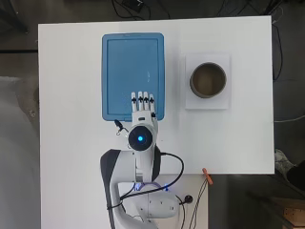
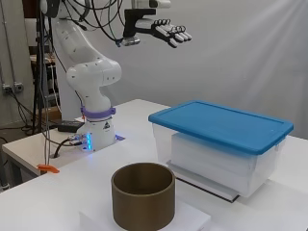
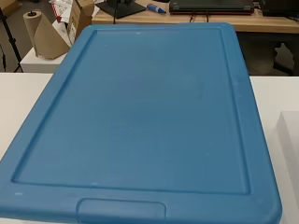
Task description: Teleoperate dual arm-hand system to remove items from a box
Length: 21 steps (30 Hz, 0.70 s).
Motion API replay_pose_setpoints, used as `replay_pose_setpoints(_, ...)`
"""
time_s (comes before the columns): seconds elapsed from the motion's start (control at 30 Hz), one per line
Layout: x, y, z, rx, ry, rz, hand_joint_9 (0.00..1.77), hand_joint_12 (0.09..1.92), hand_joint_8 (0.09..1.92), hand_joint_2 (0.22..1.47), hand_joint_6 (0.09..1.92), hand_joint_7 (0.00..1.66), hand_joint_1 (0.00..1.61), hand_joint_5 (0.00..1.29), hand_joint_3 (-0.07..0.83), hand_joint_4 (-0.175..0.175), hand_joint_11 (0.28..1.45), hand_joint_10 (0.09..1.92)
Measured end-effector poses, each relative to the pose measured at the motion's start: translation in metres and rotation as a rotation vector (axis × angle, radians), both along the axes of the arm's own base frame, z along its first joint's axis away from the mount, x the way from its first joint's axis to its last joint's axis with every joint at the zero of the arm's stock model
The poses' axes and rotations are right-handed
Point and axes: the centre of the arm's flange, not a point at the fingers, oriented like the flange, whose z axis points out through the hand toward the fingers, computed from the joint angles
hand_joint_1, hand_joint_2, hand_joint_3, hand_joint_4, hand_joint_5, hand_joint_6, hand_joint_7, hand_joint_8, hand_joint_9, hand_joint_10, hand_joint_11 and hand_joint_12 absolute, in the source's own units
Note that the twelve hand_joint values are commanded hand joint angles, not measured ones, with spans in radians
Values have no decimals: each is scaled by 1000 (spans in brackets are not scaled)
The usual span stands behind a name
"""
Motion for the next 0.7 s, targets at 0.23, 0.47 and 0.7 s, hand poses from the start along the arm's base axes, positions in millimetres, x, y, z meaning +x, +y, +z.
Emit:
replay_pose_setpoints(0.23, -4, 0, -11, 2, 10, -1, 280, 87, 87, 887, 87, 190, 108, 98, -16, -17, 446, 87)
replay_pose_setpoints(0.47, 4, -3, -57, -11, 83, 108, 242, 87, 87, 754, 87, 92, 200, 0, -17, -27, 413, 87)
replay_pose_setpoints(0.7, 3, 12, -147, -98, 173, 193, 224, 87, 87, 779, 87, 62, 258, 0, 0, -35, 404, 87)
